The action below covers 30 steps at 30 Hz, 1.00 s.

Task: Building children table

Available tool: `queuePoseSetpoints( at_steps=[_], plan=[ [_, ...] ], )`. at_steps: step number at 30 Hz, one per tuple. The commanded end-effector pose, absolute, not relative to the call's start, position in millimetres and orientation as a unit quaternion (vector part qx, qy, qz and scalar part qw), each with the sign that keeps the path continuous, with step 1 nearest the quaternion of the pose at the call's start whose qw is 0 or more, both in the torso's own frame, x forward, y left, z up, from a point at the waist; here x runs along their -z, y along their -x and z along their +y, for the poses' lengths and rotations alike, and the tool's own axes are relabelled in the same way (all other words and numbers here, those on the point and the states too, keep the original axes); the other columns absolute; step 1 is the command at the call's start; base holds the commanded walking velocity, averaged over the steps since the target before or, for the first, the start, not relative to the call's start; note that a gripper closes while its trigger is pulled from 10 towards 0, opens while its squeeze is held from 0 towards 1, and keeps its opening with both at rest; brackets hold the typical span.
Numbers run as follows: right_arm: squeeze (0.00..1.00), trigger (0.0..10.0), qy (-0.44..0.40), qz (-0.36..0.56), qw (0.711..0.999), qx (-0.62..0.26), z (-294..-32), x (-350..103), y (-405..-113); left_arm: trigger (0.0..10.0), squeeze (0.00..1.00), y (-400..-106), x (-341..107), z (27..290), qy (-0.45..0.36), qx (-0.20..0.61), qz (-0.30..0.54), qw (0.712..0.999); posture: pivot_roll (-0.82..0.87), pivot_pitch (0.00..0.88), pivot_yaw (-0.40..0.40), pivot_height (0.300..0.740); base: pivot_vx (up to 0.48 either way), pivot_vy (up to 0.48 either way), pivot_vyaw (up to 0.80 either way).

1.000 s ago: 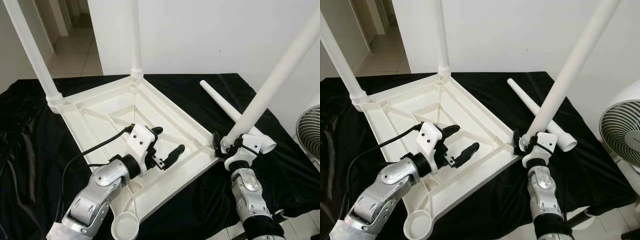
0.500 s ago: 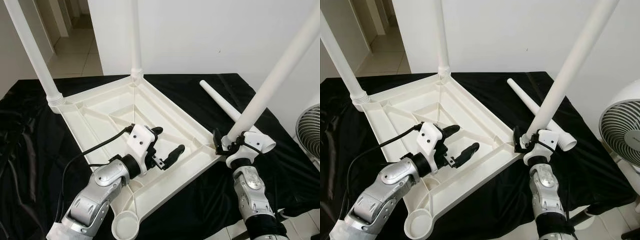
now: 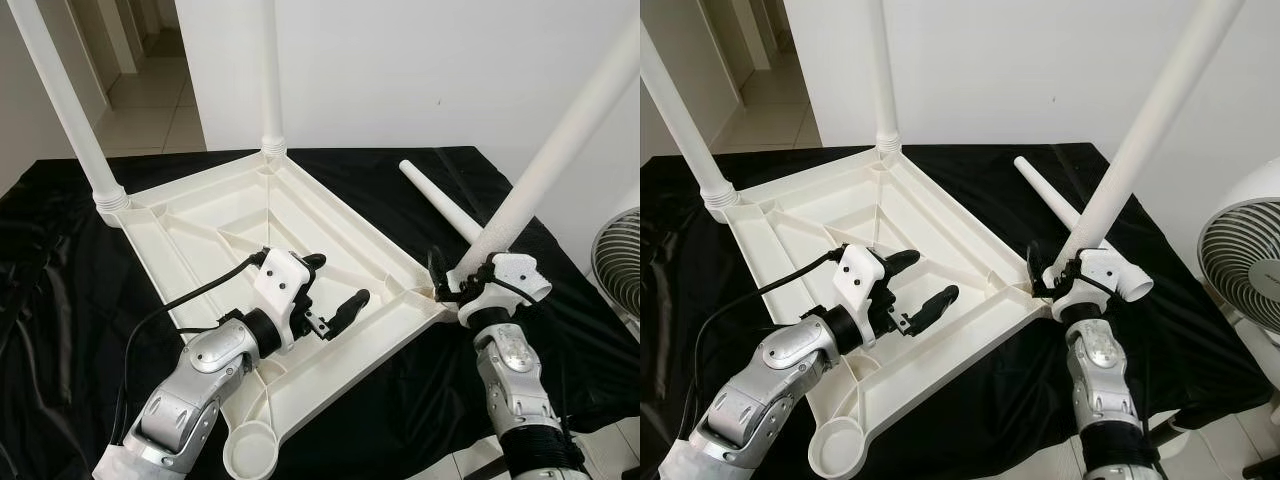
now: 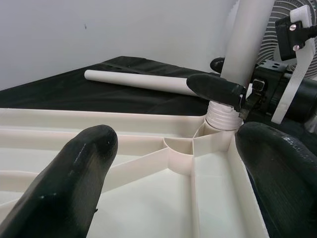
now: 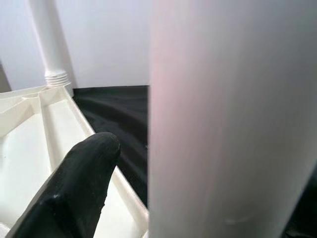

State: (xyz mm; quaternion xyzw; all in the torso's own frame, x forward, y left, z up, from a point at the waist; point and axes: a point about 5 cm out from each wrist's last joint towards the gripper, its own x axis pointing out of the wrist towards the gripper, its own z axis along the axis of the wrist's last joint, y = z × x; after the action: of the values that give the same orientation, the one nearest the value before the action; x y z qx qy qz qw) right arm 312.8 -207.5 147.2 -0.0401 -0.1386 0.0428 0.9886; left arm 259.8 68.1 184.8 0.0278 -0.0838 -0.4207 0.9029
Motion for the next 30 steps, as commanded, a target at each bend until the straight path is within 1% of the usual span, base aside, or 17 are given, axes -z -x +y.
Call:
queuePoseSetpoints(
  at_steps=[1, 8, 11, 15, 27, 28, 29, 30],
  plan=[
    [0.00, 10.0, 0.050, -0.126, 0.989, -0.058, -207.7, -143.7, -310.4, 10.0, 0.00, -256.2, -184.6, 65.8, -0.033, 0.447, -0.080, 0.890, 0.01, 0.053, 0.031, 0.740, 0.000, 0.000, 0.00],
    [0.00, 10.0, 0.081, -0.105, 0.985, -0.109, -214.1, -144.1, -306.7, 10.0, 0.00, -256.0, -184.7, 66.0, -0.034, 0.448, -0.079, 0.890, 0.01, 0.055, 0.035, 0.740, 0.000, 0.000, 0.00],
    [0.00, 10.0, 0.084, -0.103, 0.985, -0.113, -214.8, -144.2, -306.4, 10.0, 0.00, -256.0, -184.7, 66.0, -0.034, 0.448, -0.079, 0.890, 0.01, 0.055, 0.035, 0.740, 0.000, 0.000, 0.00],
    [0.00, 10.0, 0.113, -0.092, 0.980, -0.132, -225.0, -147.8, -306.3, 10.0, 0.00, -255.9, -185.3, 66.5, -0.034, 0.447, -0.080, 0.890, 0.00, 0.057, 0.035, 0.740, 0.000, 0.000, 0.00],
    [0.00, 10.0, 0.150, -0.075, 0.972, -0.167, -235.0, -152.8, -308.3, 10.0, 0.00, -255.3, -185.9, 67.4, -0.035, 0.448, -0.080, 0.890, 0.01, 0.060, 0.041, 0.740, 0.000, 0.000, 0.00],
    [0.00, 5.0, 0.155, -0.072, 0.969, -0.178, -234.7, -153.0, -308.7, 10.0, 0.00, -255.3, -186.2, 67.4, -0.035, 0.448, -0.079, 0.890, 0.01, 0.063, 0.042, 0.740, 0.000, 0.000, 0.00],
    [0.00, 5.0, 0.155, -0.072, 0.969, -0.178, -234.7, -153.0, -308.7, 10.0, 0.00, -255.3, -186.2, 67.4, -0.035, 0.448, -0.079, 0.890, 0.01, 0.063, 0.042, 0.740, 0.000, 0.000, 0.00],
    [0.00, 3.0, 0.156, -0.069, 0.967, -0.191, -233.9, -153.4, -309.2, 10.0, 0.00, -255.3, -186.4, 67.3, -0.035, 0.448, -0.080, 0.890, 0.01, 0.063, 0.042, 0.740, 0.000, 0.000, 0.00]
  ],
)
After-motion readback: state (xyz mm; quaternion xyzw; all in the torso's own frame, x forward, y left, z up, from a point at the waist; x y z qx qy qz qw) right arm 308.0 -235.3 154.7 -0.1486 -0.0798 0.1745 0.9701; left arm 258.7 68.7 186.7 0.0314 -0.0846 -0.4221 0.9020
